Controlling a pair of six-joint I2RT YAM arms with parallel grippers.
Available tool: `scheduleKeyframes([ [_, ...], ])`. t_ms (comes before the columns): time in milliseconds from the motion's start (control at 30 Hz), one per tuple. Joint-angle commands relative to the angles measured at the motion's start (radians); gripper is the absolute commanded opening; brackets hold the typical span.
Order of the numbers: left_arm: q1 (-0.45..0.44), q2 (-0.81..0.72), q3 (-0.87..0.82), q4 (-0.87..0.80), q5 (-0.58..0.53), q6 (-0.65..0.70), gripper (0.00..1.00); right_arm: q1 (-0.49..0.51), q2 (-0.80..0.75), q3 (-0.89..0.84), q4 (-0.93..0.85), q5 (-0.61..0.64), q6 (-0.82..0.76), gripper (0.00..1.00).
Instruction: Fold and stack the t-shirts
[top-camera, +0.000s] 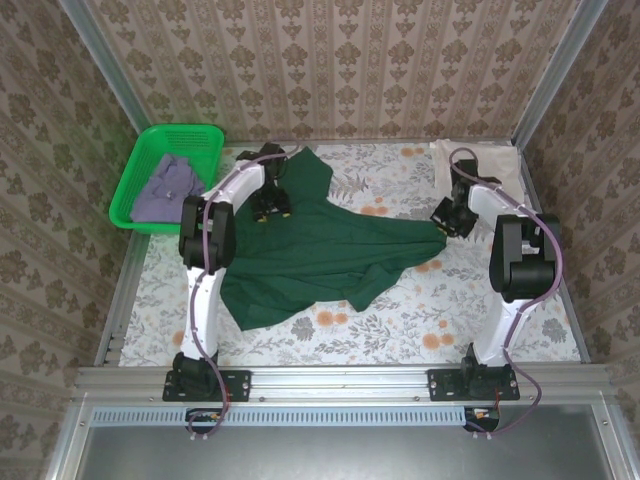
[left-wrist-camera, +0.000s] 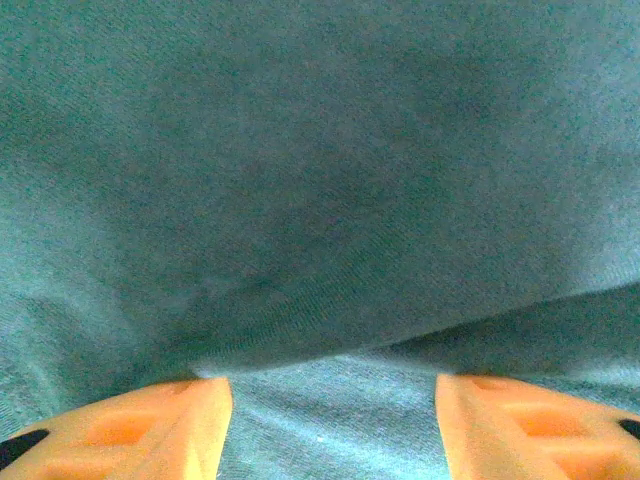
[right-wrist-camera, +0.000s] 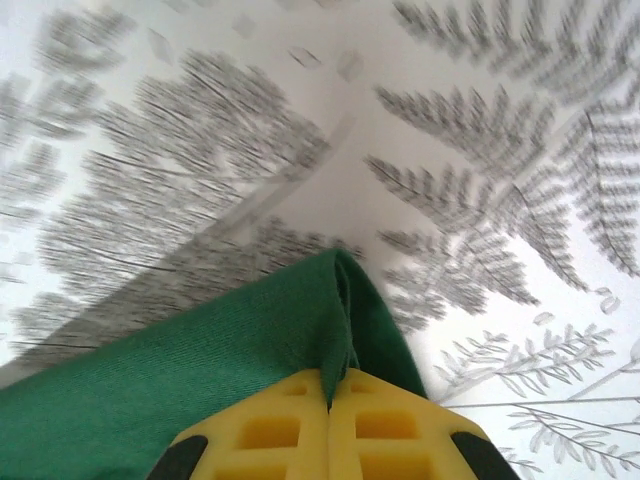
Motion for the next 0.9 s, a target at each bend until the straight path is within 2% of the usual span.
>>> scheduleKeyframes([
  [0, 0.027, 0.057, 0.019, -0.013, -0.052, -0.017, 0.58, 0.004, 0.042, 0.093, -0.082, -0.033, 0.031, 0.03],
  [67, 0.039, 0.063, 0.032, -0.003, -0.044, -0.018, 0.59, 0.004, 0.067, 0.145, -0.096, -0.058, 0.05, 0.0],
  [233, 0.076, 0.077, 0.078, 0.034, 0.012, -0.032, 0.59, 0.012, 0.153, 0.297, -0.114, -0.094, 0.105, 0.0],
  [367, 0.091, 0.094, 0.126, 0.065, 0.012, -0.051, 0.61, 0.013, 0.259, 0.463, -0.15, -0.098, 0.149, 0.0],
  [467, 0.111, 0.128, 0.185, 0.07, 0.037, -0.089, 0.61, 0.011, 0.389, 0.664, -0.219, -0.1, 0.167, 0.02],
  [533, 0.124, 0.161, 0.258, 0.054, 0.056, -0.118, 0.62, 0.011, 0.502, 0.867, -0.297, -0.102, 0.175, 0.05],
  [600, 0.133, 0.19, 0.329, 0.039, 0.063, -0.133, 0.64, 0.01, 0.614, 1.105, -0.397, -0.102, 0.177, 0.11],
  [667, 0.138, 0.21, 0.404, 0.028, 0.066, -0.149, 0.67, 0.009, 0.739, 1.403, -0.518, -0.09, 0.177, 0.22],
  [733, 0.141, 0.21, 0.447, 0.028, 0.07, -0.165, 0.72, 0.0, 0.872, 1.741, -0.641, -0.078, 0.177, 0.42],
  [767, 0.141, 0.199, 0.455, 0.028, 0.073, -0.169, 0.77, -0.007, 0.889, 1.784, -0.659, -0.086, 0.175, 0.47],
  [867, 0.132, 0.139, 0.434, 0.03, 0.053, -0.158, 0.87, -0.019, 0.787, 1.652, -0.652, -0.067, 0.093, 0.58],
])
